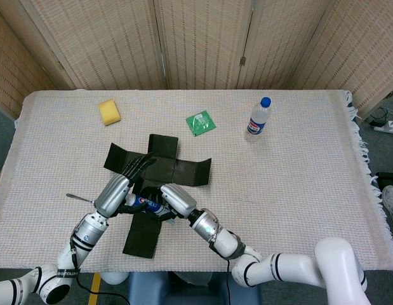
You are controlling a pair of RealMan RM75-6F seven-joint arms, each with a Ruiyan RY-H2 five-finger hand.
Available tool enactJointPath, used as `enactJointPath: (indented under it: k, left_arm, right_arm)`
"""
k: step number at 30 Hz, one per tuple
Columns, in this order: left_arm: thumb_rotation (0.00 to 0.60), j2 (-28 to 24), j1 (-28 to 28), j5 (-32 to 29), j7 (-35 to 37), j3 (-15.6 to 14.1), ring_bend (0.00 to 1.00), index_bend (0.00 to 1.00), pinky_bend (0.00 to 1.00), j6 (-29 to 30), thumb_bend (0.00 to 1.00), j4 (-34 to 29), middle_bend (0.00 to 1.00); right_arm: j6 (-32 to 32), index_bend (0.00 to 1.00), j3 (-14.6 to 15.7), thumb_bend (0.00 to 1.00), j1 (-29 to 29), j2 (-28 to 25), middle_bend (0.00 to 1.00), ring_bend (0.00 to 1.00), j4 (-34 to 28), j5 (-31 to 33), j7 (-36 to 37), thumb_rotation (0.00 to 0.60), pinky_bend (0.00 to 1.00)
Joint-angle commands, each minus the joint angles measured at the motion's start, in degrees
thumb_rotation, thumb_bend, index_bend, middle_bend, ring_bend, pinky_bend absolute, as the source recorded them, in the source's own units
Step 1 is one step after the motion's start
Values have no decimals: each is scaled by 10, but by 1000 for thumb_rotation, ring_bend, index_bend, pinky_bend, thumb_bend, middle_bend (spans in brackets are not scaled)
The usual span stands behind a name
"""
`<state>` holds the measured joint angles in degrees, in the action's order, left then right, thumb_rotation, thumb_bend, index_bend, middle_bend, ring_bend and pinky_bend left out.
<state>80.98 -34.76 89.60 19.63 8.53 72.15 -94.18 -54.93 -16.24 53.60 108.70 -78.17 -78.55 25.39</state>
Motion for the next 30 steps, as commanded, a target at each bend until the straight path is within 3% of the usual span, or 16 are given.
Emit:
enactJointPath:
  k: [1, 17, 25, 30]
  left_arm:
    - [40, 16, -2, 8, -28, -1, 0, 0, 0, 7, 144, 15, 17]
    - [30, 30, -6, -5, -53, 1, 0, 0, 0, 1, 135, 14, 0]
    - [30, -3, 0, -4, 19, 11, 0, 0, 0, 13, 135, -17, 0]
    - [30, -33, 6, -11, 16, 11, 0, 0, 0, 10, 136, -20, 0]
  right_arm:
    - [-3, 671, -4, 1000, -1, 7, 614, 668, 1, 5, -3, 600, 606]
    - [-4, 682, -13, 1000, -6, 20, 622, 669, 2, 11, -1, 600, 606]
    - [-20, 682, 9, 1000, -29, -7, 622, 668, -7, -9, 4, 600, 606]
    - [-13, 682, 36, 1000, -44, -62, 622, 671, -28, -20, -51, 600, 606]
